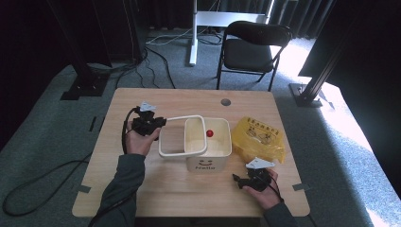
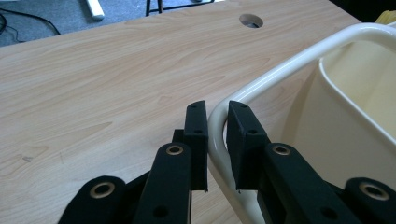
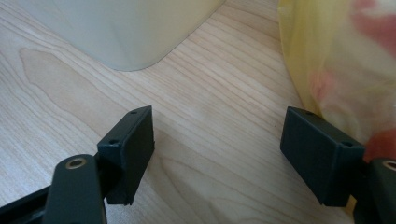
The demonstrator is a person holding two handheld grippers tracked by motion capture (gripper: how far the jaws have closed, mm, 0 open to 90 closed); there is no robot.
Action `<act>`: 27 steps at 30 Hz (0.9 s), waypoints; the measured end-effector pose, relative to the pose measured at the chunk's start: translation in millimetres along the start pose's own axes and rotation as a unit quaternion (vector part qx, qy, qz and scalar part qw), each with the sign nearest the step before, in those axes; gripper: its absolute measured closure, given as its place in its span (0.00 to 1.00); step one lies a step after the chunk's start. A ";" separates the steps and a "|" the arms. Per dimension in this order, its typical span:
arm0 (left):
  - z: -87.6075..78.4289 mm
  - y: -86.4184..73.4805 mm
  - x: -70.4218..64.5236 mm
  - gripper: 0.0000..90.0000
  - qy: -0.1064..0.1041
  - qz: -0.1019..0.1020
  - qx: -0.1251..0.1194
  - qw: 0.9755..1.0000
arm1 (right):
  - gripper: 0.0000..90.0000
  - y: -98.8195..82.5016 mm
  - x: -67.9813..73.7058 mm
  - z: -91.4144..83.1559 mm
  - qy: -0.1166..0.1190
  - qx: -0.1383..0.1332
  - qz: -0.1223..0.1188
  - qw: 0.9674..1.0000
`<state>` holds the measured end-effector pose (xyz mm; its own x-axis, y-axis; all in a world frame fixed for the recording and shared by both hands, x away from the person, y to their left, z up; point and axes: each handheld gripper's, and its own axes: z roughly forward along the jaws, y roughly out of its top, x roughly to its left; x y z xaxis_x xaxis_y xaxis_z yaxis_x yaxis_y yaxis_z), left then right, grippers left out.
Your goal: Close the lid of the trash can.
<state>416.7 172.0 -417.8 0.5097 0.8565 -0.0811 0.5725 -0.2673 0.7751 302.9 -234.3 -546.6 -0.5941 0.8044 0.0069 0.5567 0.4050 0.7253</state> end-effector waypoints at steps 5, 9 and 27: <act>1.6 2.5 -3.6 0.88 -0.002 0.001 0.000 1.000 | 0.28 0.0 0.0 0.0 0.000 0.000 0.000 1.000; 3.4 3.9 -6.5 0.88 -0.005 0.003 -0.001 1.000 | 0.28 0.0 -0.1 -0.1 0.001 0.000 0.000 1.000; 10.4 10.4 -17.8 0.88 -0.019 0.005 0.001 1.000 | 0.28 -0.1 -0.2 -0.3 0.001 0.000 -0.001 1.000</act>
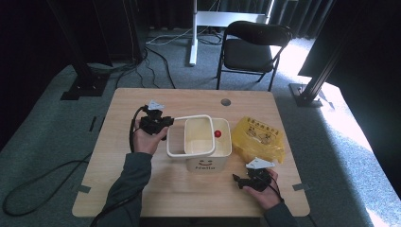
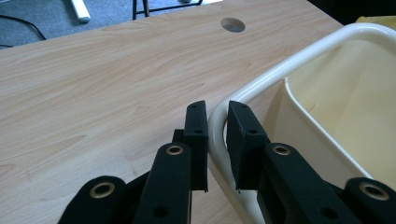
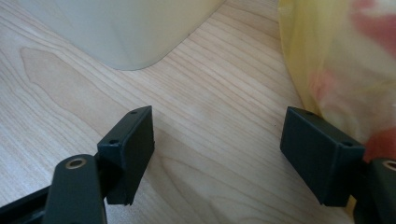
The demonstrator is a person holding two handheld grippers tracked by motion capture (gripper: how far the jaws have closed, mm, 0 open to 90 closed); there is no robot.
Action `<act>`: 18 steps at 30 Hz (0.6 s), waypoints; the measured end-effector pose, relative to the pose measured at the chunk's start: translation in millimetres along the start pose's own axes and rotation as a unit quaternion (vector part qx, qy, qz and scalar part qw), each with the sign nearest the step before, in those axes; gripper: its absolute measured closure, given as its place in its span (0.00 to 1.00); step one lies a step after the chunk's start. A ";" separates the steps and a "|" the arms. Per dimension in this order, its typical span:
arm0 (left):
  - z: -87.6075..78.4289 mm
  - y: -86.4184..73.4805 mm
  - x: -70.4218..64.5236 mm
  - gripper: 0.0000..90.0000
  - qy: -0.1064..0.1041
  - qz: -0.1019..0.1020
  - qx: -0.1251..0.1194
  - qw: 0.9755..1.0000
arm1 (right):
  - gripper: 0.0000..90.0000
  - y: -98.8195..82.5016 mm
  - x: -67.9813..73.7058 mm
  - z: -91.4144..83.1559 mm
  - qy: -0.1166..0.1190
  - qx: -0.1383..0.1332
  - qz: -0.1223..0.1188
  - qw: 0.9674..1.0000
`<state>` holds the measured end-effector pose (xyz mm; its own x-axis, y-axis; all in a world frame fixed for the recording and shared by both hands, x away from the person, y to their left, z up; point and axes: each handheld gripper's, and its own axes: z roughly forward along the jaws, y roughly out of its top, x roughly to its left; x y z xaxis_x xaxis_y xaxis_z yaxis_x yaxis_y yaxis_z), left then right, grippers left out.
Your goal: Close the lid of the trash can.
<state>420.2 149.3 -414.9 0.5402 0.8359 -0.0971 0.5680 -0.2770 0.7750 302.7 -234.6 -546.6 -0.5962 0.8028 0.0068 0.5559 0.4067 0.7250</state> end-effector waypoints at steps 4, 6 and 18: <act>1.9 2.1 -1.9 0.88 -0.001 0.000 0.002 1.000 | 0.28 0.0 -0.1 0.0 0.000 0.000 0.000 1.000; 2.6 3.3 -3.3 0.88 -0.002 0.002 0.004 1.000 | 0.28 0.0 -0.1 0.0 0.000 0.000 0.000 1.000; 7.2 8.5 -9.4 0.88 -0.008 0.009 0.003 1.000 | 0.28 -0.1 -0.3 -0.1 0.001 0.000 -0.001 1.000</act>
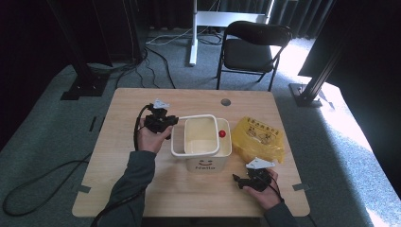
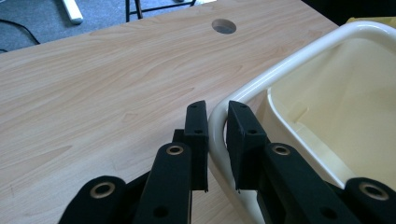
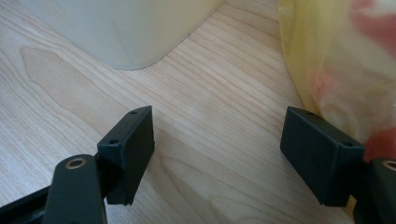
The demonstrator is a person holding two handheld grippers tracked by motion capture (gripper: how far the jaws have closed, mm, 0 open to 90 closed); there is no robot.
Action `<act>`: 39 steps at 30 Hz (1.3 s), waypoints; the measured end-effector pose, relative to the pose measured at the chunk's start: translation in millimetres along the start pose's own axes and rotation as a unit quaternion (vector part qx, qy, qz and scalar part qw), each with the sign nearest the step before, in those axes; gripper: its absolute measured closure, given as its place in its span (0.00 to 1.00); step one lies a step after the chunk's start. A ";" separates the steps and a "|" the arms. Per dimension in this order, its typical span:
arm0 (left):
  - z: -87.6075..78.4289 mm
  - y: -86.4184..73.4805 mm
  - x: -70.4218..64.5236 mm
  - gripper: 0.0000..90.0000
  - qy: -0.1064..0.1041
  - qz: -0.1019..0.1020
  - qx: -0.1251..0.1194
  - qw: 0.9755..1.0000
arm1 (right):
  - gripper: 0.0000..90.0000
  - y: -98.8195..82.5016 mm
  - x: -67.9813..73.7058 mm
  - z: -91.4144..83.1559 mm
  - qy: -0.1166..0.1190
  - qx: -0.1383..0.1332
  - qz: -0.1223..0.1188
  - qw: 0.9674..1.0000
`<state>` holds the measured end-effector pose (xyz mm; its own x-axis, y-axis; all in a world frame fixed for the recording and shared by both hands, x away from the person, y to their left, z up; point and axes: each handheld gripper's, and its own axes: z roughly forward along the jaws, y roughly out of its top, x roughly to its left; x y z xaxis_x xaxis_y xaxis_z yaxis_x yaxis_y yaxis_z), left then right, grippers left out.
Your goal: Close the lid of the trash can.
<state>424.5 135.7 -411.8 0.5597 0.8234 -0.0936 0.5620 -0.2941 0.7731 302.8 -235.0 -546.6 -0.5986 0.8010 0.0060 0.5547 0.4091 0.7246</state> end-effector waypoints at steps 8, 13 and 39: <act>2.2 2.0 -2.7 0.88 -0.002 -0.002 0.001 1.000 | 0.28 0.0 0.0 0.0 0.000 0.000 0.000 1.000; 3.4 2.8 -3.3 0.88 -0.004 -0.002 0.001 1.000 | 0.28 0.0 -0.1 0.0 0.000 0.000 0.000 1.000; 11.1 10.3 -16.0 0.88 -0.012 -0.003 -0.002 1.000 | 0.28 -0.1 -0.2 -0.1 0.001 0.000 0.000 1.000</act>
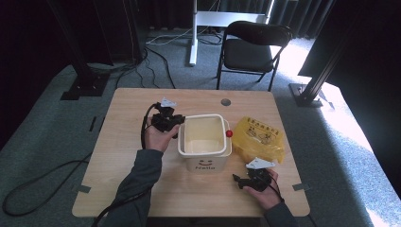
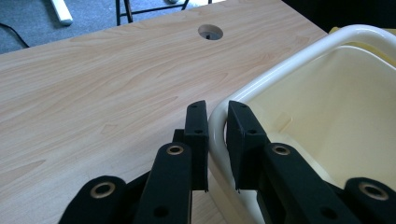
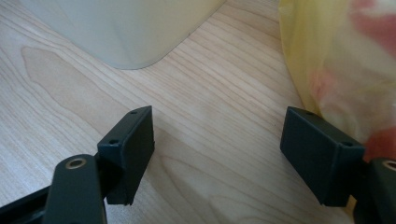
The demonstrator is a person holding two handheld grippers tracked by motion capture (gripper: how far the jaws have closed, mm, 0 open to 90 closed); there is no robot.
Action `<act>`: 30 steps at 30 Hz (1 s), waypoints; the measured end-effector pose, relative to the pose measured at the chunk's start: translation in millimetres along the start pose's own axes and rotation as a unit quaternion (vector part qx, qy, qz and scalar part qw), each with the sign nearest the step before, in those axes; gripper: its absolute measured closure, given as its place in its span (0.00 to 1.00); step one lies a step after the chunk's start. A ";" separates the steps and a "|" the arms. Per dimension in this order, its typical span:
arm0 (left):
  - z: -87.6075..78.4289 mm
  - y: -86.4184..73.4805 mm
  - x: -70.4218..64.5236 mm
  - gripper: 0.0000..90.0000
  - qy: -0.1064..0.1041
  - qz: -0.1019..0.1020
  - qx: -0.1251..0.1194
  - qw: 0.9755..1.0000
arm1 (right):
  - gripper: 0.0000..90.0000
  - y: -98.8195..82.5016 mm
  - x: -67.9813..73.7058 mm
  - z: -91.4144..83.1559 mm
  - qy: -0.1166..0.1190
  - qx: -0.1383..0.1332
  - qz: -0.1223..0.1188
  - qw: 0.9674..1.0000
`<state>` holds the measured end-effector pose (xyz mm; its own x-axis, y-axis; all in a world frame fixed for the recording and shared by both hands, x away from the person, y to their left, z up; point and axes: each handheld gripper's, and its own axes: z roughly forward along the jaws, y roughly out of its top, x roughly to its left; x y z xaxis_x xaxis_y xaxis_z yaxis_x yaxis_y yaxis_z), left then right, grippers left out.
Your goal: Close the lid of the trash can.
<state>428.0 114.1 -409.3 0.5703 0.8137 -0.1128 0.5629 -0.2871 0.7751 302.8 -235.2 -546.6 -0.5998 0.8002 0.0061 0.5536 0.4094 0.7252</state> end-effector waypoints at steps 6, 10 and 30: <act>1.3 0.8 -2.4 0.88 -0.002 -0.002 -0.001 1.000 | 0.28 0.0 0.1 0.0 0.000 0.000 0.001 1.000; 1.9 1.9 -3.8 0.88 0.000 -0.001 0.000 1.000 | 0.28 -0.1 0.1 -0.1 -0.001 0.000 0.000 1.000; 1.9 4.3 -6.6 0.89 -0.006 -0.011 -0.004 1.000 | 0.28 -0.4 0.0 -0.5 -0.001 0.000 0.000 1.000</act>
<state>427.9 106.5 -406.4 0.5653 0.8133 -0.1376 0.5700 -0.2646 0.7779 302.3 -235.6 -546.5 -0.5989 0.8008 0.0051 0.5541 0.4097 0.7247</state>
